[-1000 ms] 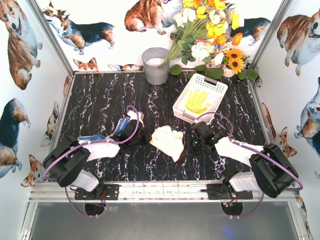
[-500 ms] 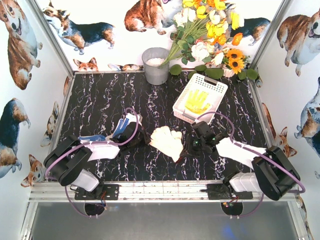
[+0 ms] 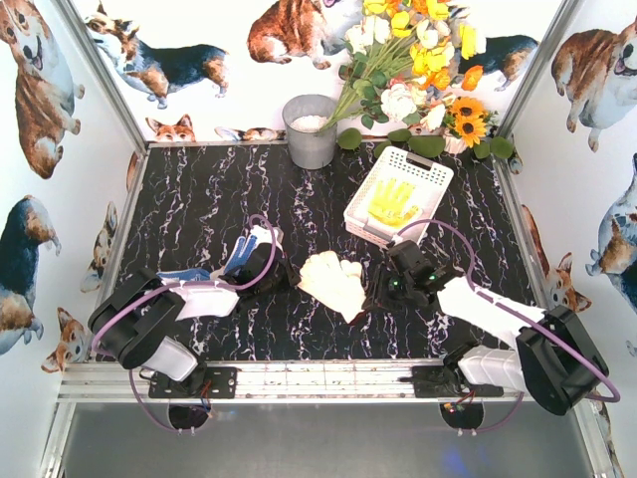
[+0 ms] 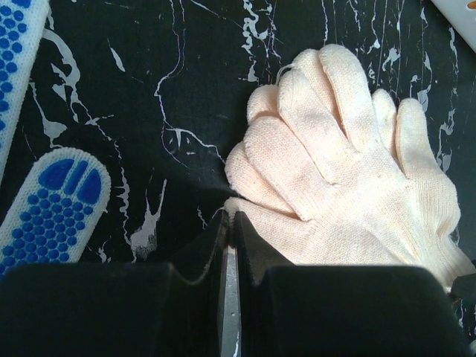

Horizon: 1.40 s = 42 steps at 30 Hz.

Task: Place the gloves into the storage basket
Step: Pair the glove with the glove.

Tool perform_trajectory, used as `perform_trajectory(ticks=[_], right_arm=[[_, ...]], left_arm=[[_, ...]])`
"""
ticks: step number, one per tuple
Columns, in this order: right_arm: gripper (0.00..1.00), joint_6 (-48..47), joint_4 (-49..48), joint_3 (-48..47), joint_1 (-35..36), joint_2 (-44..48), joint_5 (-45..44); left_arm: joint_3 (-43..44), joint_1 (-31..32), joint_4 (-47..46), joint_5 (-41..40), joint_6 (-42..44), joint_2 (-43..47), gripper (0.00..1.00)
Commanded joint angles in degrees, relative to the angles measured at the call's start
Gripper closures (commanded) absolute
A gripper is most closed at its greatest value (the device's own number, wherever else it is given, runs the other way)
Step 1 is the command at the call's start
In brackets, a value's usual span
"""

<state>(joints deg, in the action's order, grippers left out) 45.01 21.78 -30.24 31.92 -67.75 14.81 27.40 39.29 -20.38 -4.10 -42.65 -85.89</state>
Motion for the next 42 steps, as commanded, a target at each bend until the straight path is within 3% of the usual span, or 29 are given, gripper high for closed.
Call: perform_trajectory(ticks=[1, 7, 18, 21, 24, 27, 31, 35, 42], right_arm=[[0.8, -1.0, -1.0, -2.5, 0.2, -1.0, -1.3], [0.99, -1.9, -1.3, -3.6, 0.2, -1.1, -2.1], [1.0, -4.1, -3.1, -4.3, 0.2, -7.0, -3.0], [0.94, -4.6, -3.1, -5.0, 0.2, -7.8, -2.5], [0.81, -4.6, -2.7, -5.5, 0.2, -6.7, -2.3], [0.69, -4.7, -0.9, -5.9, 0.2, -3.8, -3.3], [0.6, -4.6, 1.7, -6.5, 0.1, 0.5, -5.8], [0.57, -2.9, -0.3, -5.9, -0.3, 3.2, -8.6], [0.52, -0.7, -6.5, -6.4, -2.2, 0.4, -9.4]], left_arm=[[-0.8, -0.4, 0.3, -1.2, 0.5, -0.8, 1.0], [-1.1, -0.5, 0.8, -1.2, 1.1, -0.6, 1.0], [0.9, -0.5, 3.1, -1.3, 3.3, 0.1, 1.0], [2.9, -0.4, 6.6, -2.3, 5.0, 1.6, 0.9], [4.8, -0.3, 10.1, -3.6, 6.2, 4.3, 0.69], [6.4, 0.1, 12.7, -4.6, 7.0, 7.1, 0.62], [8.0, 1.7, 12.3, -3.2, 6.0, 7.7, 0.63], [9.3, 4.2, 9.8, -2.2, 4.5, 5.0, 0.72], [11.4, 9.1, 2.3, 0.1, 1.1, -2.9, 0.84]])
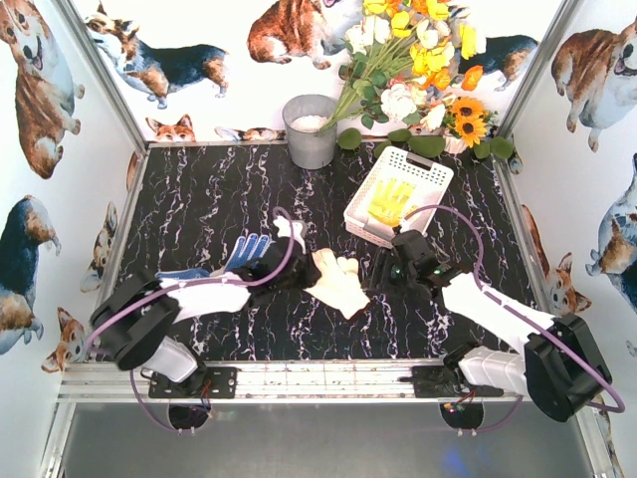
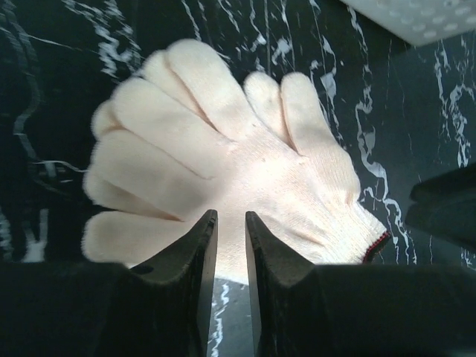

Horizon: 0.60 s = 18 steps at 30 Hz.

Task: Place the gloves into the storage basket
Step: Pair the glove with the glove.

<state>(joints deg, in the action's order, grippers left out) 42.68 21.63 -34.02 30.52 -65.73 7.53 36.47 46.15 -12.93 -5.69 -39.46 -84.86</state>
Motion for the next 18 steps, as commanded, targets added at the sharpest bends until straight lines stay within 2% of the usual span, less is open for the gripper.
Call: perform_trajectory(ticks=[1, 11, 18], right_arm=[[0.52, 1.8, -7.1, -2.8, -0.9, -2.5, -2.2], [0.52, 2.3, -10.5, -3.3, -1.6, -8.0, -1.7], [0.51, 2.8, -10.5, -1.3, -1.7, -6.9, -0.4]], left_arm=[[2.6, 2.9, -5.9, 1.7, -2.4, -4.8, 0.85], [2.4, 7.1, -7.8, 0.1, -2.7, -8.6, 0.86], [-5.6, 9.0, -10.2, 3.2, -0.8, -7.8, 0.89]])
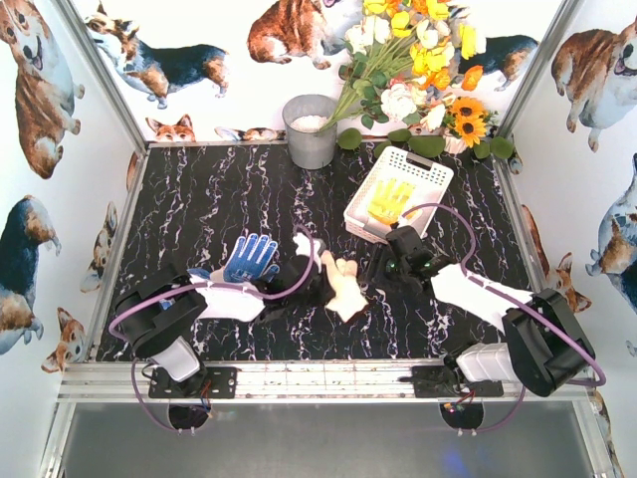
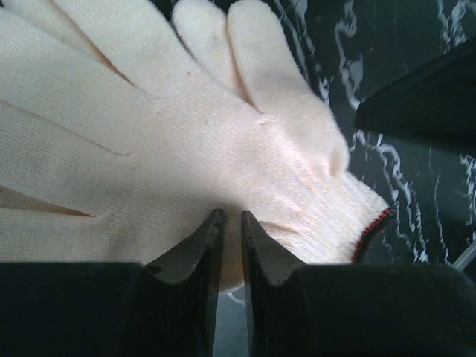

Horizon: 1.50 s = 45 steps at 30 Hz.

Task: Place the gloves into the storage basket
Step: Pair the glove with the glove.

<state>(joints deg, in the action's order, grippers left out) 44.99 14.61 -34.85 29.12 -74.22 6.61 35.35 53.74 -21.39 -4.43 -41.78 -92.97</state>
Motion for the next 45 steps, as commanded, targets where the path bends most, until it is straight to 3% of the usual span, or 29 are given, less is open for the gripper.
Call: perform_trajectory(ticks=[1, 8, 13, 22, 29, 37, 42, 45], right_arm=[[0.51, 0.4, -3.4, -0.2, -0.3, 2.1, 1.0], [0.5, 0.4, -2.4, 3.2, -0.2, 5.5, 8.5], [0.5, -2.2, 0.4, 5.6, 1.1, 7.4, 10.5], [0.52, -1.6, 3.3, 6.1, 8.0, 6.7, 10.3], [0.55, 0.5, -1.5, 4.2, 10.0, 0.9, 10.7], [0.58, 4.1, -7.3, 3.7, 12.0, -6.2, 11.4], [0.71, 4.4, -7.4, 3.4, 12.0, -6.9, 10.0], [0.88, 4.2, -6.6, 2.9, 12.0, -6.0, 9.1]], left_arm=[[-6.0, 1.8, -2.5, 2.9, 2.0, 0.8, 0.89], [-18.1, 5.2, -7.4, 11.7, 6.9, 9.7, 0.88], [-21.7, 7.4, -1.5, 15.6, 11.3, 18.1, 0.85], [-18.7, 7.9, 11.9, 5.6, 11.9, 32.8, 0.73], [-19.1, 7.9, 11.8, 2.3, 6.6, 37.6, 0.7], [-19.5, 11.8, 6.9, 4.6, 3.4, 35.5, 0.69], [-20.7, 15.4, 1.8, 4.8, 1.2, 33.2, 0.71], [-22.4, 17.2, -4.0, 4.8, -1.1, 29.9, 0.71]])
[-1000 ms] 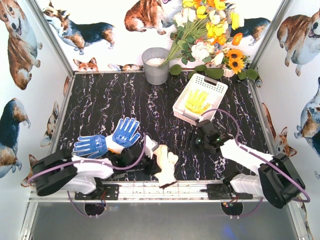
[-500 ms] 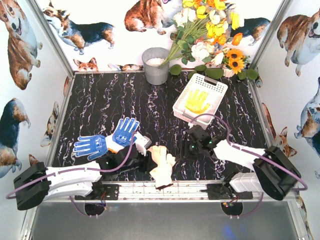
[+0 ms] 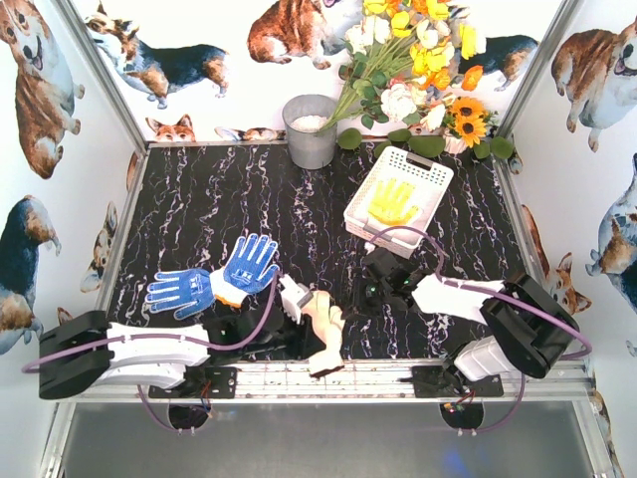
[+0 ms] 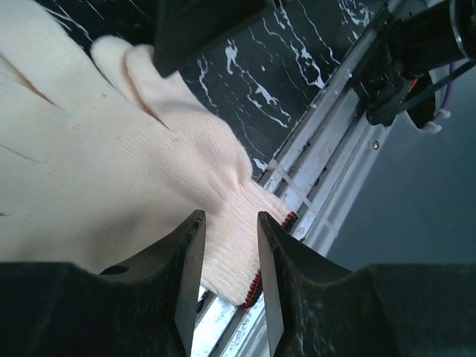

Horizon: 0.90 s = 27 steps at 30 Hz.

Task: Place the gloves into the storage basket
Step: Pair the glove with the glove.

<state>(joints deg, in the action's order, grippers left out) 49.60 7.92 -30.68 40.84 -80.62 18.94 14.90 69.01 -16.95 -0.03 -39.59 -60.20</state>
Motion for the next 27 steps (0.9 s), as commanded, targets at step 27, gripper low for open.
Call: perform_trajectory(ticks=[27], right_arm=[[1.0, -7.0, -4.4, -8.2, 0.4, -3.8, 1.5]], left_arm=[[-6.1, 5.2, -8.8, -3.1, -4.9, -5.3, 0.75]])
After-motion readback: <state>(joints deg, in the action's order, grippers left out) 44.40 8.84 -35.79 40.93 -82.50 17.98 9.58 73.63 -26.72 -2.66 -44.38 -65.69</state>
